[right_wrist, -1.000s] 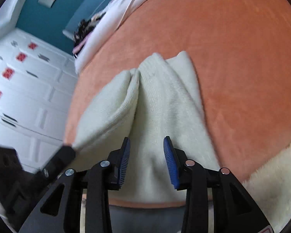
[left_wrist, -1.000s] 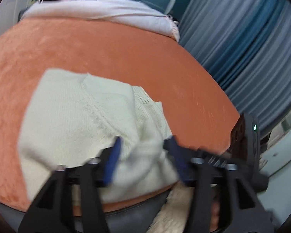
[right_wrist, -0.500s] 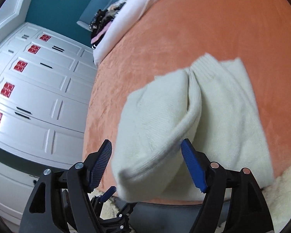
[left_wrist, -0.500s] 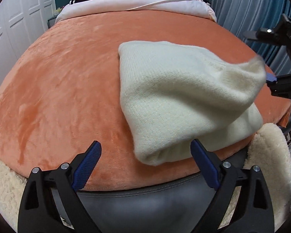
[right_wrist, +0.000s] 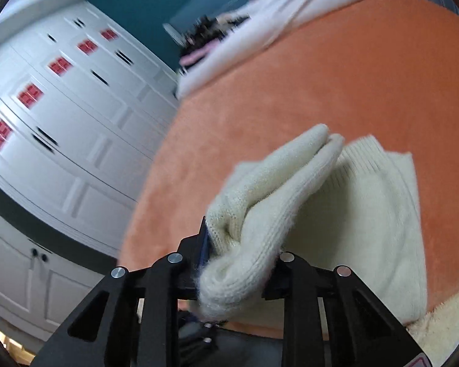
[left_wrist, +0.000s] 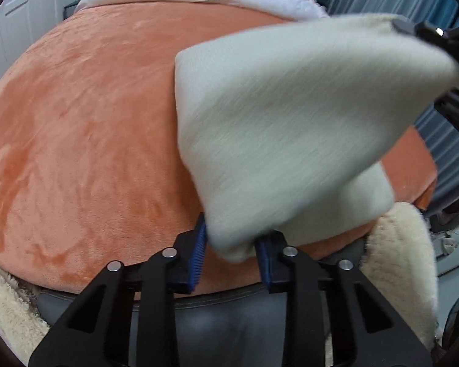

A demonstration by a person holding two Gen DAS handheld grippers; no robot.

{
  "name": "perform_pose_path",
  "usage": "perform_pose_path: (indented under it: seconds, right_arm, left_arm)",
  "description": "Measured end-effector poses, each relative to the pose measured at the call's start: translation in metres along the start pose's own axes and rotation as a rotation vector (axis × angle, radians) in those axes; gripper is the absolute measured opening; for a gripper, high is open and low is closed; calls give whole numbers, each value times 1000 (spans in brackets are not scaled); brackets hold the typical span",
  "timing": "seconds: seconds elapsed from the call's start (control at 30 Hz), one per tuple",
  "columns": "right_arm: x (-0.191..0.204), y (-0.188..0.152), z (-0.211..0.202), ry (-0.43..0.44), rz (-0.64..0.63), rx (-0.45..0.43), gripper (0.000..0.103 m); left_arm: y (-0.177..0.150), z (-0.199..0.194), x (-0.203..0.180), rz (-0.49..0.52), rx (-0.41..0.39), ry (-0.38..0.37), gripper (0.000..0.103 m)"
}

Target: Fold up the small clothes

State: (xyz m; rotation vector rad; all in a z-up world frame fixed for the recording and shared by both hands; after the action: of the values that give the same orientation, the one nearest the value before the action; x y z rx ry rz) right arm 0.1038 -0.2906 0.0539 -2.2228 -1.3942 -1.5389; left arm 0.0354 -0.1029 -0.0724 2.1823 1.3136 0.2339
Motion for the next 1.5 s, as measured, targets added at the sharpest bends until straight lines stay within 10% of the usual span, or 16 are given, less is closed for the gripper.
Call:
perform_pose_path:
  seconds: [0.2, 0.43, 0.57, 0.67, 0.77, 0.9, 1.0, 1.1, 1.27, 1.5]
  right_arm:
    - [-182, -36, 9, -340, 221, 109, 23]
    - [-135, -1, -52, -303, 128, -148, 56]
    - [-116, 10, -29, -239, 65, -53, 73]
    - [-132, -1, 22, -275, 90, 78, 74]
    - [-143, -17, 50, -313, 101, 177, 30]
    - [-70, 23, -18, -28, 86, -18, 13]
    - [-84, 32, -42, -79, 64, -78, 13]
    - [-186, -9, 5, -349, 135, 114, 13]
    - [-170, -10, -16, -219, 245, 36, 22]
    - [-169, -53, -65, -257, 222, 40, 52]
  left_arm:
    - [-10, 28, -17, 6, 59, -43, 26]
    - [-11, 30, -12, -17, 61, -42, 28]
    - [-12, 33, -12, -17, 66, -34, 29]
    - [-10, 32, -12, -3, 63, -26, 29]
    - [-9, 30, -11, 13, 63, -21, 28]
    - [-7, 23, -8, 22, 56, -13, 25]
    - [-3, 22, -11, 45, 41, -15, 25]
    - [-6, 31, -10, 41, 70, -9, 25]
    - [-10, 33, -6, 21, 87, -5, 26]
    - [-12, 34, -5, 12, 81, -10, 28]
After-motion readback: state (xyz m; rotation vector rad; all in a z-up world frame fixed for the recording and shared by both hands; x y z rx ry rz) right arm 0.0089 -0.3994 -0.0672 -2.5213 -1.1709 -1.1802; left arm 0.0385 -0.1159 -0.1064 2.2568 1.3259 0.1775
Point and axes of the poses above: each gripper's, at about its wrist camera, not at the fingertips, and z roughly the way its jaws point, x to its left, y to its top, the point moved 10 cm from there along z, roughly the way its jaws point, and after that the axes turned 13 degrees about z, right-handed, at the moved point
